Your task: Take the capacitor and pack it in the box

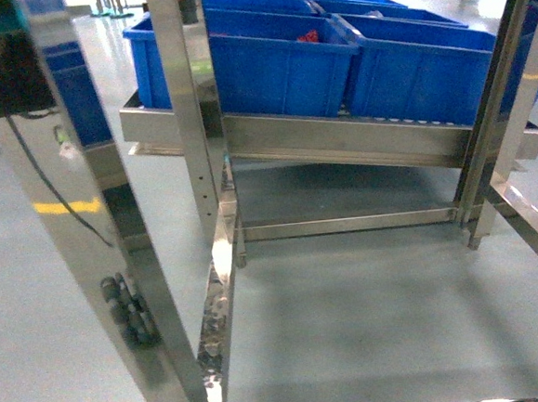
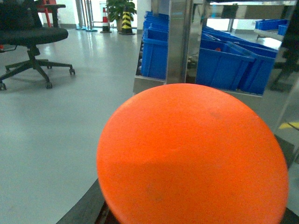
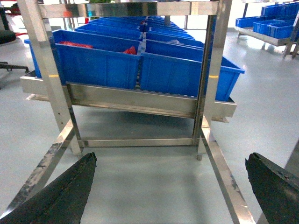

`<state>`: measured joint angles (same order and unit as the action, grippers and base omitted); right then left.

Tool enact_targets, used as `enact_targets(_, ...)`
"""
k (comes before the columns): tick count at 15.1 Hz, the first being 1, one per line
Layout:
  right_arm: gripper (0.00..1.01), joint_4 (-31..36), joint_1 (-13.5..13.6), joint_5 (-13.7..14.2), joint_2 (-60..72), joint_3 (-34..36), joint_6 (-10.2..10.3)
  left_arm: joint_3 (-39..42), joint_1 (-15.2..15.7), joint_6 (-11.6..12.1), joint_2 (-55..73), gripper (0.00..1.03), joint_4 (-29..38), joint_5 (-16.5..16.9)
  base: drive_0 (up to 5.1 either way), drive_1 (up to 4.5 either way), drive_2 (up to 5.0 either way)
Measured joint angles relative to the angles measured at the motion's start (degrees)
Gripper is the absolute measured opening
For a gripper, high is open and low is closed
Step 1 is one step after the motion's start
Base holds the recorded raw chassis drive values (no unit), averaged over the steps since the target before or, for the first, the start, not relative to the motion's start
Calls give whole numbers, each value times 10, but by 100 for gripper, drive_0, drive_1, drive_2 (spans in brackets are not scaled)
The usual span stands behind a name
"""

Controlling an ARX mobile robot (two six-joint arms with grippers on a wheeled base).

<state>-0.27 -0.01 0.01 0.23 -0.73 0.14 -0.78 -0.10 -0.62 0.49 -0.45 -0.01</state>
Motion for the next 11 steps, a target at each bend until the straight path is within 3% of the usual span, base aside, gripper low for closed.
enact_targets(11,98,0,0,0,0,0,0,0,0,0,0,44,0,0,-491,245,245)
